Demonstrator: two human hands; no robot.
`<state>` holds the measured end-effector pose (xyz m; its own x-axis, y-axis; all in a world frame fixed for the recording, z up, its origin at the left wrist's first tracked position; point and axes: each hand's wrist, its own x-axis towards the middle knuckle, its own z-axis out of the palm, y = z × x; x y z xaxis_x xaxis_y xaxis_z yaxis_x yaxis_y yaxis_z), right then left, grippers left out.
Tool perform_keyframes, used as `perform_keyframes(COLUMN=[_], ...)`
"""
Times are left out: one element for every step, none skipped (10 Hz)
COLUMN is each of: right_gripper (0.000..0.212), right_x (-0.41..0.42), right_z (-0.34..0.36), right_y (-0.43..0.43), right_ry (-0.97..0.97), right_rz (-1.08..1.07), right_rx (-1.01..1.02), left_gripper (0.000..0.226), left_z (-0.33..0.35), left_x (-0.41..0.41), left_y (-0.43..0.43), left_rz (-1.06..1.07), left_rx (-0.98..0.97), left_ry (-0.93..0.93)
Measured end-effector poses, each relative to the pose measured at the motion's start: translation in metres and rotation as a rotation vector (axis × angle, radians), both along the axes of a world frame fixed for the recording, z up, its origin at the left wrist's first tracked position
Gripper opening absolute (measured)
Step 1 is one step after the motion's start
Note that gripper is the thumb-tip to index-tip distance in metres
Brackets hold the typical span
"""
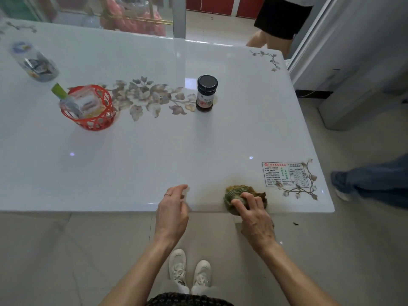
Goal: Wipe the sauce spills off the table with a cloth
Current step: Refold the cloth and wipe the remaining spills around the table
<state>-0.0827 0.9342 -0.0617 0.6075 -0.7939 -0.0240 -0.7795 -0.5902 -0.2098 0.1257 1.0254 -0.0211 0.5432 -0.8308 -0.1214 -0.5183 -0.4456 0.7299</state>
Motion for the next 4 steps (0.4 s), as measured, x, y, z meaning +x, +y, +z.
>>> perform_keyframes(right_gripper=[0.074, 0.075, 0.072, 0.053], right_x=[-0.021, -0.029, -0.019, 0.009], right_z=[0.009, 0.02, 0.033, 0.045], right_y=[0.006, 0.031, 0.067, 0.104], right_ry=[-0.006, -0.046, -0.157, -0.25], right_rz=[-0.048, -0.048, 0.032, 0.222], right_rx=[0.043, 0.096, 0.167, 0.286], left_gripper=[0.029, 0.018, 0.021, 0.06], left_z=[0.005, 0.006, 0.011, 0.032], left_x=[-0.007, -0.022, -0.048, -0.066], left_y=[0.008, 0.035, 0.064, 0.086], left_rz=[0.035, 0.017, 0.058, 0.161], left_rx=[0.074, 0.254, 0.439, 0.432], left_ry=[0.237, 0.622, 1.04, 1.299])
